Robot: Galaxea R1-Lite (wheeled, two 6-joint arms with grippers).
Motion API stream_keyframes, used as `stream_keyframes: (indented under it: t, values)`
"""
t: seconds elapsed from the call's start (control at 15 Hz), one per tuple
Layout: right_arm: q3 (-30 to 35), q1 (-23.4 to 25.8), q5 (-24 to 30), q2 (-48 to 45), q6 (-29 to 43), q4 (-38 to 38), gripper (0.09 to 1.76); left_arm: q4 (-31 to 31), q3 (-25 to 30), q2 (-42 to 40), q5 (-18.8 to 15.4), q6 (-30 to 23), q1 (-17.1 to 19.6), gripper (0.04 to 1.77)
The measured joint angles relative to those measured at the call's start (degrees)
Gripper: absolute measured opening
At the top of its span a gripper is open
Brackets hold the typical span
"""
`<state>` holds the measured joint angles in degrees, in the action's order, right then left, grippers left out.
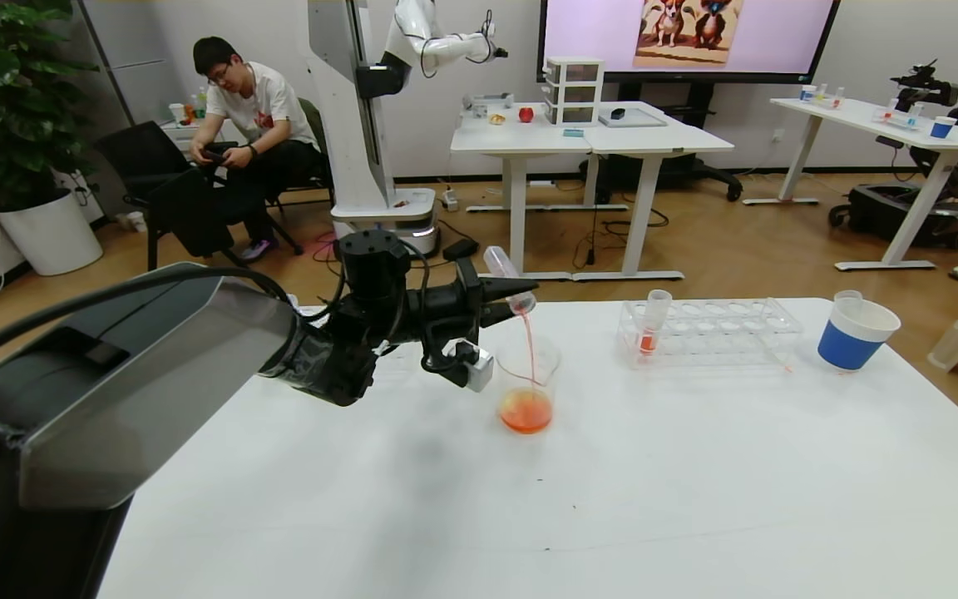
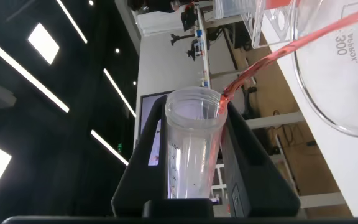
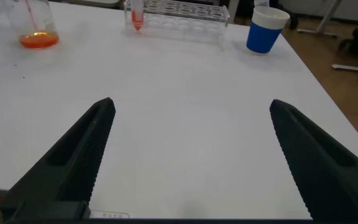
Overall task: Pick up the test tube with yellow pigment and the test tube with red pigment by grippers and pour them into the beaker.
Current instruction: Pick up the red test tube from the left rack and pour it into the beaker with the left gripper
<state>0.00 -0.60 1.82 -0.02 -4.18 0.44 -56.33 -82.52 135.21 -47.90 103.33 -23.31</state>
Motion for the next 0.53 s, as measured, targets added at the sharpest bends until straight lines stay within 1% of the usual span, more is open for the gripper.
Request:
stream_keyframes:
  t: [0.27,0.53]
  values:
    - [0.0,0.0,0.0,0.0,0.0,0.0,1.74,0.0,0.0,-0.6,0.1,5.1,0.1,0.52]
    - [0.0,0.0,0.0,0.0,0.0,0.0,1.74,0.0,0.0,-1.1,0.1,5.2,-0.1,0.52]
